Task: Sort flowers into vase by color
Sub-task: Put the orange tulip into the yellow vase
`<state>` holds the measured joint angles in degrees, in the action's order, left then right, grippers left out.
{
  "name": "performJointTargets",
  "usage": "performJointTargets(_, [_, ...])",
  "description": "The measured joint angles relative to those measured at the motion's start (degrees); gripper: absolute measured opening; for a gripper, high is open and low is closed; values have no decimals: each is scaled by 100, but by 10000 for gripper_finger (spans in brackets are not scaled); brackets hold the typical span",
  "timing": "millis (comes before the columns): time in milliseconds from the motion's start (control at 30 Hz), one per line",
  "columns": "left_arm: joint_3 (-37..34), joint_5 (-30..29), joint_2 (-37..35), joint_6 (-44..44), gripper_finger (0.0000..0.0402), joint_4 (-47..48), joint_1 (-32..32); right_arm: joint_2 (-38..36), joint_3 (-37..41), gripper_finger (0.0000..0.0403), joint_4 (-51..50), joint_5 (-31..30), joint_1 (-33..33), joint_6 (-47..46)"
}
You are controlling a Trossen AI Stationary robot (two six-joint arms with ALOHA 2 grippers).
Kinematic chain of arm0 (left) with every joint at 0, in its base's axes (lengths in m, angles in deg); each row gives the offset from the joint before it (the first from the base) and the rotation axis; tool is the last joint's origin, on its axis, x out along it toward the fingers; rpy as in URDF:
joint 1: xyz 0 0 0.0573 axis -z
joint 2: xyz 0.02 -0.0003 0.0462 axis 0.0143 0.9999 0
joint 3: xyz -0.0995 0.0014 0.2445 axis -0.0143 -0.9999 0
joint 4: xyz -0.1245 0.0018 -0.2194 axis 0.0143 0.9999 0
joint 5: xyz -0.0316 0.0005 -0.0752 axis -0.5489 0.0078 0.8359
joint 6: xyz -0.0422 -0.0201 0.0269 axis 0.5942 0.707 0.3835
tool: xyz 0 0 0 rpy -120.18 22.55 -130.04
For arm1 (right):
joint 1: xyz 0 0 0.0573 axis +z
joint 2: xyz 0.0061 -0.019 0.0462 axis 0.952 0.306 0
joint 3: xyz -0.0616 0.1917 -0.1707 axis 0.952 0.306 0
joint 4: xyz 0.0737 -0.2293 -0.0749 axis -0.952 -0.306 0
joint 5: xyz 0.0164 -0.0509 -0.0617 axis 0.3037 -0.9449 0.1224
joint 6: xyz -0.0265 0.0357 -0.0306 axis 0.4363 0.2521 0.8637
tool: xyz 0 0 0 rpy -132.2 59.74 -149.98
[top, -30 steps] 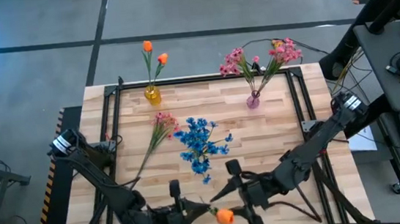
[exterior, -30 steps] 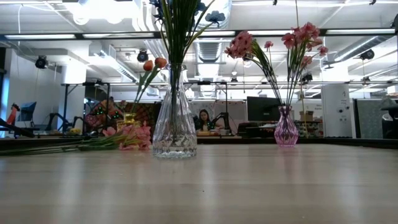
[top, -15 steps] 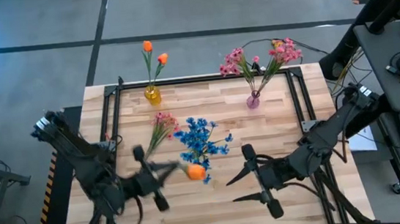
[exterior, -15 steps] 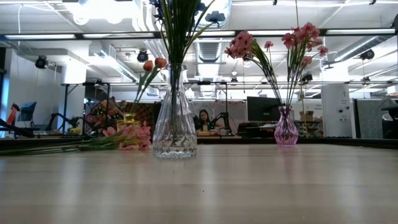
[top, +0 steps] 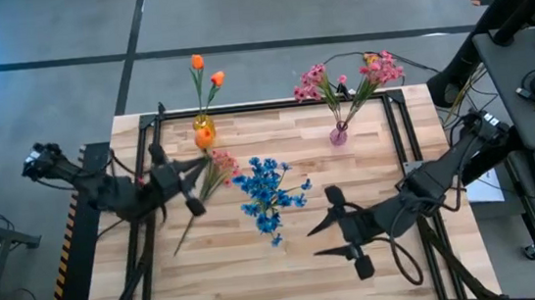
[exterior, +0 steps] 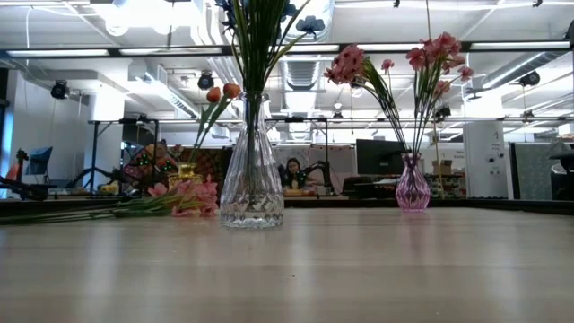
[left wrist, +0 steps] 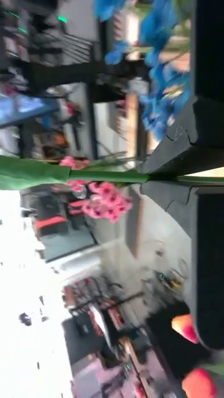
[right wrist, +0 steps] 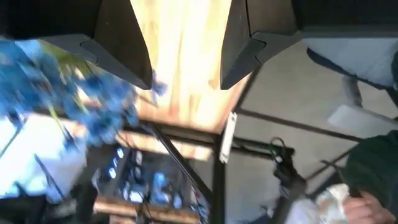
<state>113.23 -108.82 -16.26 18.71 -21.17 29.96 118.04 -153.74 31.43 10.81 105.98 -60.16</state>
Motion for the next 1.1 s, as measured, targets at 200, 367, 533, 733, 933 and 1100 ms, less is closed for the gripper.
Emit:
performJointTargets(200, [-1067, 1149, -877, -799, 0, -1471, -1218, -213, 0, 182, -1097, -465, -7, -747])
performJointTargets(367, [-1495, 2230, -1165, -638, 0, -1989, -2469, -269, 119, 178, -1411, -552, -9, -1047])
performJointTargets(533, [-1728, 2572, -1045, -83, 0, -2008, -3763, -271, 383, 178, -1334, -579, -47, -1004])
performJointTargets(733, [-1895, 3310, -722, 404, 0, -1940, -5157, -228, 534, 176, -1309, -693, -59, -1264])
performJointTargets(933, [-1983, 4380, -317, 642, 0, -1961, -6322, -225, 688, 176, -1304, -702, -59, -1505])
performJointTargets(1100, [-2011, 4468, 66, 854, 0, -2026, -6843, -186, 719, 176, -1267, -863, -59, -1574])
